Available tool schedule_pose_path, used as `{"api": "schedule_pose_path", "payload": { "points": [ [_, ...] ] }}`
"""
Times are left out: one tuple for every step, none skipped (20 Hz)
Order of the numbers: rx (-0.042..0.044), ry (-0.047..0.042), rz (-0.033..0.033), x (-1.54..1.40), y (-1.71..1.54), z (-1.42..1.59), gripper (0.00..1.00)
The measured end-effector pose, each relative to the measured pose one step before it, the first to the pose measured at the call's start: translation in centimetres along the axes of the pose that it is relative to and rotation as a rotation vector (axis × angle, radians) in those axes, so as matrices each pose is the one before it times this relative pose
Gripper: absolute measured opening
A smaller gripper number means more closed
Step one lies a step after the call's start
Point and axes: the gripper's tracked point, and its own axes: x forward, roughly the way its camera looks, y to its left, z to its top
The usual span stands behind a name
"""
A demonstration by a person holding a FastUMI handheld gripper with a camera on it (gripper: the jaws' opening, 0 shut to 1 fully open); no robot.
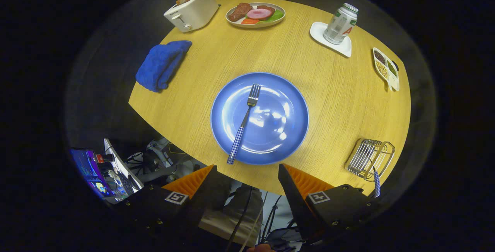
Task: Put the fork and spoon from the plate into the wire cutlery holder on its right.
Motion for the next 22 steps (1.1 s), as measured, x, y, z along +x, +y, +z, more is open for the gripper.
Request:
{"api": "schedule_pose_path", "payload": {
  "points": [
    [0.0003, 0.00528, 0.00487, 0.417, 0.35, 0.191, 0.97],
    [0.00405, 0.00487, 0.00396, 0.409, 0.321, 0.13, 0.98],
    [0.00071, 0.00579, 0.00293, 0.399, 0.208, 0.196, 0.99],
    [0.00148, 0.00653, 0.00223, 0.588, 0.178, 0.089, 1.0],
    [0.00252, 0.00366, -0.00043, 0.459, 0.094, 0.225, 1.0],
    [0.0036, 0.0047, -0.00044, 0.503, 0.074, 0.113, 1.0],
    [0.00501, 0.00743, 0.00242, 0.465, 0.109, 0.149, 1.0],
    [0.00712, 0.00363, 0.00407, 0.51, 0.126, 0.093, 1.0],
    [0.00906, 0.00354, 0.00376, 0.52, 0.084, 0.259, 1.0],
    [0.00869, 0.00549, 0.00421, 0.553, 0.085, 0.084, 1.0],
    [0.0093, 0.00857, 0.00808, 0.594, 0.168, 0.103, 1.0],
    [0.01104, 0.01076, 0.00794, 0.683, 0.111, 0.034, 1.0],
    [0.01376, 0.00895, 0.00873, 0.546, 0.16, 0.024, 1.0],
    [0.0101, 0.00425, 0.00787, 0.448, 0.058, 0.044, 1.0],
    [0.00808, 0.00306, 0.0009, 0.448, -0.042, 0.159, 0.99],
    [0.01006, 0.00435, 0.0023, 0.414, -0.009, -0.075, 0.93],
    [0.00853, 0.00605, 0.00157, 0.347, -0.094, 0.019, 0.89],
    [0.00854, 0.00211, 0.00473, 0.414, -0.119, 0.131, 0.89],
    [0.01628, -0.00765, -0.00339, 0.359, -0.227, 0.235, 0.89],
    [0.00231, 0.0101, -0.00596, 0.255, -0.253, -0.14, 0.65],
    [0.00132, 0.00571, 0.00975, 0.256, 0.041, -0.14, 0.56],
    [-0.00109, 0.00956, 0.00388, 0.264, 0.058, -0.177, 0.56]
  ]
}}
